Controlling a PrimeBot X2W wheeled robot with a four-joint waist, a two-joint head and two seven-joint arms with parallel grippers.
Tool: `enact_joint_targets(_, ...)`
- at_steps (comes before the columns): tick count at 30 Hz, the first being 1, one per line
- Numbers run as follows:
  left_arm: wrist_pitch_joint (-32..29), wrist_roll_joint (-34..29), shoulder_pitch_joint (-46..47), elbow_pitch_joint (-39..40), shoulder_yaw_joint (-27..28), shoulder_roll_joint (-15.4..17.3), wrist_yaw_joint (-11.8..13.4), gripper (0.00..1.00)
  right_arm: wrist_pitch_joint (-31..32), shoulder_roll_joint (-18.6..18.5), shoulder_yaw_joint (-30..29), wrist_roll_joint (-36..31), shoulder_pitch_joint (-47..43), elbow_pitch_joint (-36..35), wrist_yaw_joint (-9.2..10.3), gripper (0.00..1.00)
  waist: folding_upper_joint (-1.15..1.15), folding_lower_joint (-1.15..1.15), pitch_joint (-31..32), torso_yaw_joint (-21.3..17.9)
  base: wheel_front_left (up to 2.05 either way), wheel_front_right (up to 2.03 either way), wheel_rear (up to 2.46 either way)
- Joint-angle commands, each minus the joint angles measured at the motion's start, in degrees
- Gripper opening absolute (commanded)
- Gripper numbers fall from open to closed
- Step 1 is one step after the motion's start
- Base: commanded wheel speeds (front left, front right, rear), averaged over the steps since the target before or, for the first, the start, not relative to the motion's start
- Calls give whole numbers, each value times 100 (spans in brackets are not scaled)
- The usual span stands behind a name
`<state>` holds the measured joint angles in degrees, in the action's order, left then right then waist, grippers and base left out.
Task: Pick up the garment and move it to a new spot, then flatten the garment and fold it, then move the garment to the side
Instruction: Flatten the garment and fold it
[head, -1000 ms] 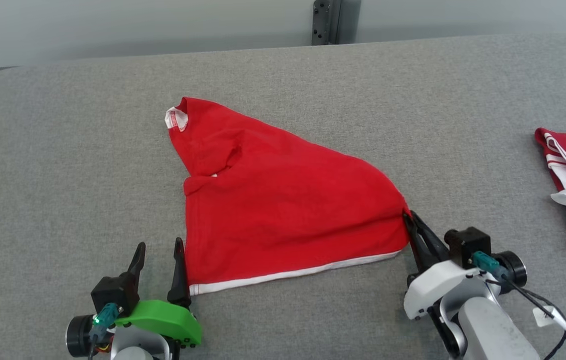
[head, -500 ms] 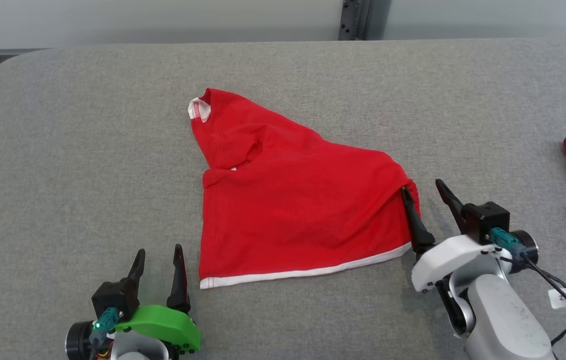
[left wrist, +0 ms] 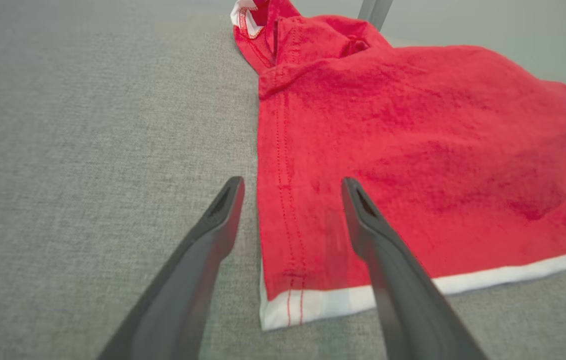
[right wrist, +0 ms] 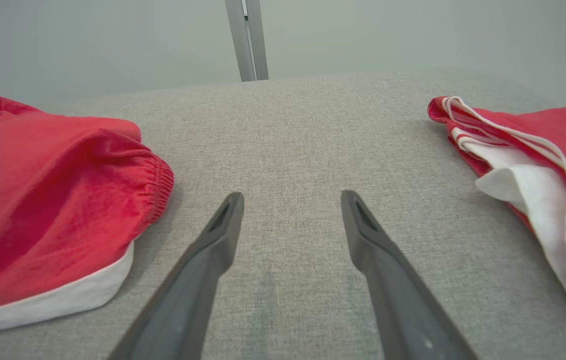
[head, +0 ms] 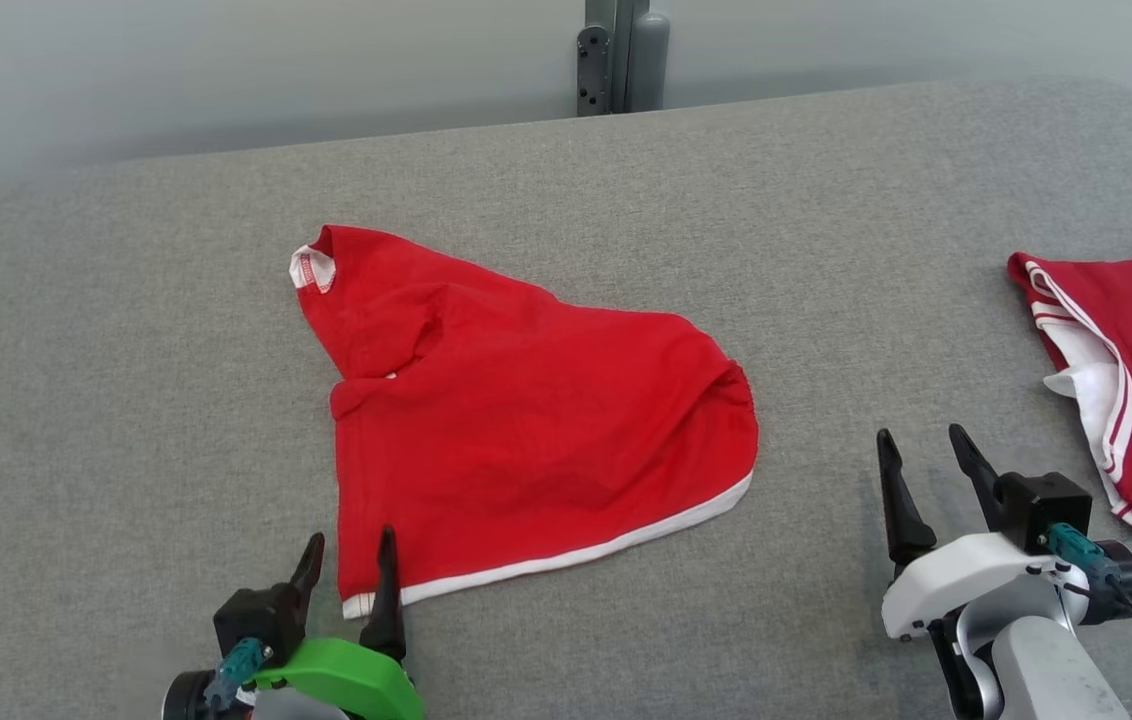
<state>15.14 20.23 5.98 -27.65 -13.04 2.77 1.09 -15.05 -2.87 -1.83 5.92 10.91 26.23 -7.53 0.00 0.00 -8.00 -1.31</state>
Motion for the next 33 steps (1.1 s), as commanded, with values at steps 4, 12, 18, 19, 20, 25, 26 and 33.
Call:
enact_joint_targets(4,-4,75,-88,-210,-113,27,57,100,-17,-9,19,36,-54,-25,9,100,0,0,67,-73,0,0,0)
enact_joint_targets(12,-4,166,-80,-611,-241,25,256,100,-16,-10,65,56,-56,-38,9,100,0,0,123,-83,0,0,0)
enact_joint_targets(18,-10,343,-5,-813,-366,25,237,0,-16,-10,89,42,-92,-25,9,100,0,0,136,-95,0,0,0)
enact_joint_targets(19,-10,348,27,-799,-345,25,249,0,-16,-9,98,39,-92,-23,9,100,0,0,132,-99,0,0,0)
enact_joint_targets(20,-9,350,57,-761,-300,25,268,0,-16,-9,106,37,-91,-23,9,100,0,0,127,-103,0,0,0)
enact_joint_targets(25,-5,217,101,-500,155,30,430,0,-16,-9,134,21,-84,-29,9,100,0,0,101,-111,0,0,0)
enact_joint_targets(26,-4,185,106,-467,294,29,466,0,-16,-9,152,26,-85,-21,9,100,0,0,90,-110,0,0,0)
enact_joint_targets(33,-4,-196,202,-416,1210,27,516,0,-16,-9,561,126,-48,20,9,100,0,0,19,-68,0,0,0)
